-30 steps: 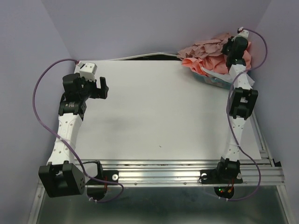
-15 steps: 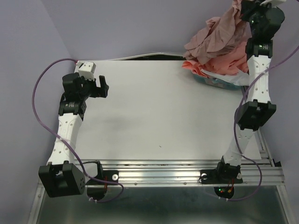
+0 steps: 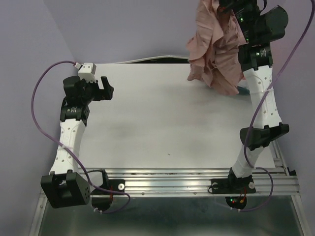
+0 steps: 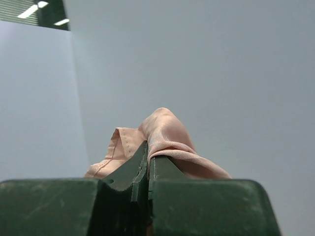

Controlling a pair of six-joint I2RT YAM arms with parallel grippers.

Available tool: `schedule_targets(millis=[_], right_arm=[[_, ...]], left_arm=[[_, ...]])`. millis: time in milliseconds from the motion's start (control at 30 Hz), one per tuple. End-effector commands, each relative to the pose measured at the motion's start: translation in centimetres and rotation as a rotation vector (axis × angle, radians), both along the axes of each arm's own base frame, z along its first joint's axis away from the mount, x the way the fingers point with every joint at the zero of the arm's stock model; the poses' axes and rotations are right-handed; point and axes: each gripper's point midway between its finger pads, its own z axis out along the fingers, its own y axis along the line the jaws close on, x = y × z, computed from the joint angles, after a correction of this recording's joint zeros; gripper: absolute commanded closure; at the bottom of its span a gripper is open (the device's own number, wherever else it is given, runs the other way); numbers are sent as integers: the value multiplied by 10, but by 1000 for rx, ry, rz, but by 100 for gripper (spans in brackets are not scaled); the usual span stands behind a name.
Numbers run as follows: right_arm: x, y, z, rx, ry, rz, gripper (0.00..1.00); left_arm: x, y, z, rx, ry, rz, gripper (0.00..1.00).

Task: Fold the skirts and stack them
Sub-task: Move the skirt to the center of the board

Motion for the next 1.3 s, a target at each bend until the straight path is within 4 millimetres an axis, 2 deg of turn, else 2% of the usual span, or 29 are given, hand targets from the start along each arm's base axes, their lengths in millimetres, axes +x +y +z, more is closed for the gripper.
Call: schedule_targets(millis=[0,33,67,133,167,267,300,333,367,400,533,567,600,667,733,767,800,867,900,967,1000,1033,1067,1100,1133,1167,1200,1233,1267], right_arm=[[-61,40,41,-11,-190,83,99],[-63,49,39,-17,-187,99,99],[-63,70,28,-32,-153,147,99],[-63,90,10,-66,-103,207,99],[-55,101,-16,-99,-35,234,99],[-60,124,-73,-251,22,322,99],[-80,127,-82,-298,8,346,99],[-65,136,-144,-388,101,357,99],[-66,137,-171,-426,140,363,99],[-72,139,-226,-507,216,381,99],[-94,147,-340,-640,453,461,99],[-109,159,-377,-670,533,511,99],[-115,164,-392,-678,573,533,99],[-129,182,-417,-685,636,591,99],[-129,198,-421,-674,655,594,99],[-124,210,-431,-668,695,600,99],[-116,221,-409,-623,673,600,99],[-100,237,-393,-528,719,600,99],[-81,251,-372,-453,726,603,99],[-62,267,-353,-378,741,616,99],[-49,286,-375,-366,814,633,99],[-47,304,-339,-295,793,675,99],[-46,318,-344,-290,829,697,99],[-46,332,-350,-293,845,722,99],[-49,359,-370,-311,872,749,99],[-53,371,-386,-332,892,756,99],[-56,381,-404,-355,912,759,90],[-60,391,-433,-384,958,764,78],[-69,396,-451,-406,991,784,59]], left_arm=[[2,3,48,-57,-112,4,1],[3,6,50,-69,-111,9,1],[3,8,52,-74,-111,8,1],[3,13,57,-80,-117,11,1],[2,16,57,-88,-114,11,2],[-1,20,58,-85,-113,-6,2],[-2,23,54,-64,-104,-9,2],[-3,24,52,-58,-95,-12,2],[-4,25,50,-30,-94,-28,2],[-7,24,41,4,-69,-64,2],[-10,21,22,62,-19,-127,6],[-9,21,16,65,-4,-141,8],[-10,20,9,68,18,-157,10],[-10,18,4,80,27,-186,14],[-10,15,2,75,26,-208,15],[-13,10,4,64,19,-231,17],[-12,8,7,56,4,-239,17],[-12,6,14,38,-19,-240,19],[-11,5,23,21,-47,-237,22],[-13,6,39,-15,-91,-223,23],[-10,14,53,-59,-129,-187,24],[-11,18,62,-85,-153,-170,24],[-13,16,79,-105,-215,-186,25],[-15,17,85,-156,-219,-169,26],[-15,21,95,-152,-252,-155,26],[-16,21,101,-144,-271,-156,26],[-17,21,104,-137,-279,-159,26],[-17,22,104,-112,-284,-164,26],[-15,25,106,-96,-282,-156,25]])
